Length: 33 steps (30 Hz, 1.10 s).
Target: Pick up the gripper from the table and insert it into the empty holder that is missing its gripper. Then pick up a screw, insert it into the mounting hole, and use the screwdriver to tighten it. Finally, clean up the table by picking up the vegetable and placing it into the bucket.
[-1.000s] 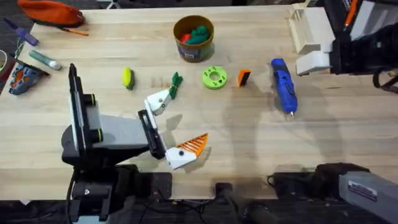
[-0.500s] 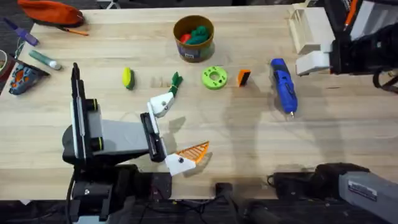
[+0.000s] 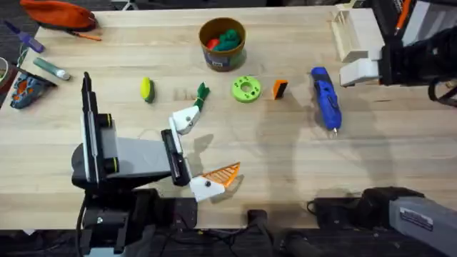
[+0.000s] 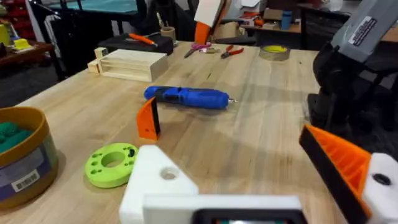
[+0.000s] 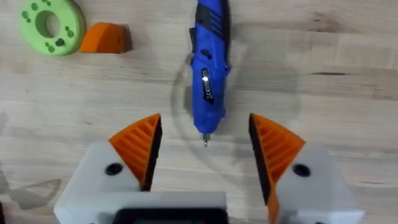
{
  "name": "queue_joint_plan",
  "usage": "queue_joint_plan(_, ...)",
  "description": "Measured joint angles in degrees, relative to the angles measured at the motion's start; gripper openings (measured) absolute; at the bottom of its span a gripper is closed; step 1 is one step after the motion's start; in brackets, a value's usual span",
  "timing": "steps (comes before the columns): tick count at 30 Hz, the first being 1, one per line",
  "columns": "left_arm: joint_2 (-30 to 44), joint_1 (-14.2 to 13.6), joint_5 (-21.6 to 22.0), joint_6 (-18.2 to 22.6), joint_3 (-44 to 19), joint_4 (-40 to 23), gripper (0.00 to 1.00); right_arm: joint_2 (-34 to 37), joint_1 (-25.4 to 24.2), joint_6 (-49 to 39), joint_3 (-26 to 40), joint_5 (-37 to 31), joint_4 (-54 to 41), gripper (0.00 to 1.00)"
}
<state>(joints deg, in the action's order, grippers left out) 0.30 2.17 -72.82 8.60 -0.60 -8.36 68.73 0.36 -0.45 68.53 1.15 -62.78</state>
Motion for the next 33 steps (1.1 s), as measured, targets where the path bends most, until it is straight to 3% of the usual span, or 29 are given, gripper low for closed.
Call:
queue_joint_plan(12, 0.00, 0.00, 5.06, -2.13, 0.00, 1.07, 0.986, 0.00, 0.00, 0.00, 0.00, 0.00, 0.00, 0.798)
queue_joint_plan(33, 0.00, 0.00, 5.40, -3.09, 0.00, 1.09, 0.985, 0.00, 0.00, 0.00, 0.00, 0.00, 0.00, 0.798)
